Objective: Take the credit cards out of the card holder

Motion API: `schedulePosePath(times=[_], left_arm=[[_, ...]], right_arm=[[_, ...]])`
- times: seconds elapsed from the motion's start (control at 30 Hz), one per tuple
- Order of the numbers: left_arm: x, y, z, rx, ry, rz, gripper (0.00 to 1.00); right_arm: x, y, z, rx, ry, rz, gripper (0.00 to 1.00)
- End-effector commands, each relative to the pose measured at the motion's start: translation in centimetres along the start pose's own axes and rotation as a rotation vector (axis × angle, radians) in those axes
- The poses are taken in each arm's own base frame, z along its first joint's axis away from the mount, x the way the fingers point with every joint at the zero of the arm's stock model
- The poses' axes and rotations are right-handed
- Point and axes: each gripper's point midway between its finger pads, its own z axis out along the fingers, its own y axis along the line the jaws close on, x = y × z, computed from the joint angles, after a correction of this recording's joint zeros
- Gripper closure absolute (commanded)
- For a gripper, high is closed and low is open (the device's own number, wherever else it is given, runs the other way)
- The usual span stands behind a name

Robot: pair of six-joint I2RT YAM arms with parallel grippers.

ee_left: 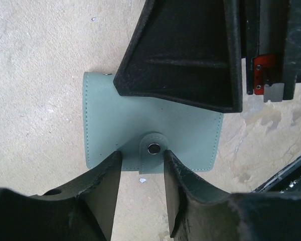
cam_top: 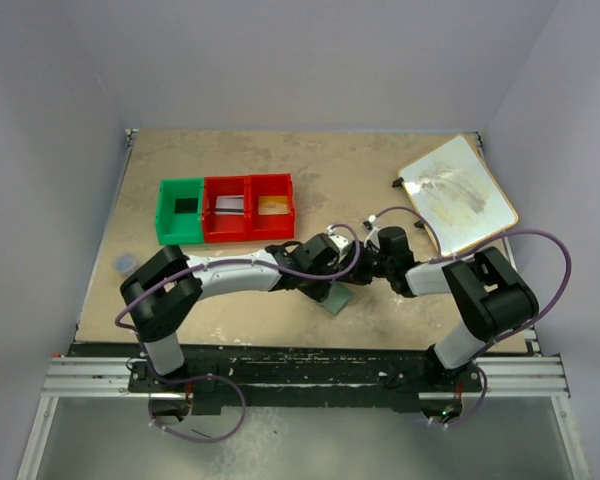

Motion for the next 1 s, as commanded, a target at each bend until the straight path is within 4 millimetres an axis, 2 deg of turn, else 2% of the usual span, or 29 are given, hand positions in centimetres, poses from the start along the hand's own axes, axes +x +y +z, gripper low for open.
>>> schedulePosePath(times=[0.0, 0.1, 0.17, 0.3, 0.37, 0.5, 0.57, 0.63, 0.77, 0.87, 0.97], left_arm=[[-0.8, 0.3, 1.0, -0.042, -0.005, 0.042, 0.64], [1.1, 0.6, 1.5, -0.079, 0.059, 0.097, 0.65], [2.3, 0.1, 1.8, -0.078, 0.078, 0.124, 0.60], [3.7, -0.4, 2.6, -0.168, 0.110, 0.218, 0.57], [4.1, 0.0, 3.1, -0.227, 0.117, 0.227, 0.63], [5.2, 1.4, 3.6, -0.301, 0.124, 0.220, 0.86], [5.5, 2.0, 3.5, -0.330, 0.118, 0.220, 0.92], [5.4, 2.5, 3.2, -0.351, 0.095, 0.219, 1.00], [3.8, 2.6, 1.5, -0.357, -0.006, 0.178, 1.00], [1.3, 1.1, -0.6, -0.280, -0.140, 0.109, 1.00], [0.0, 0.3, -2.6, -0.212, -0.246, 0.032, 1.00]], right_arm=[[0.4, -0.7, 0.0, 0.029, 0.002, 0.016, 0.70], [0.3, -0.7, -0.2, 0.034, -0.009, 0.020, 0.69], [0.2, -0.6, -0.3, 0.037, -0.015, 0.018, 0.69], [0.3, -0.8, -0.2, 0.041, -0.010, 0.023, 0.69], [0.4, -1.1, -0.3, 0.055, -0.016, 0.029, 0.69], [0.6, -1.6, -0.5, 0.073, -0.028, 0.042, 0.69], [0.7, -1.6, -0.5, 0.070, -0.026, 0.045, 0.69], [0.8, -1.7, -0.3, 0.070, -0.020, 0.048, 0.69], [1.2, -2.5, -0.2, 0.096, -0.011, 0.061, 0.69], [1.4, -2.9, -0.1, 0.113, -0.009, 0.067, 0.69], [1.2, -2.8, -0.1, 0.111, -0.017, 0.064, 0.68]])
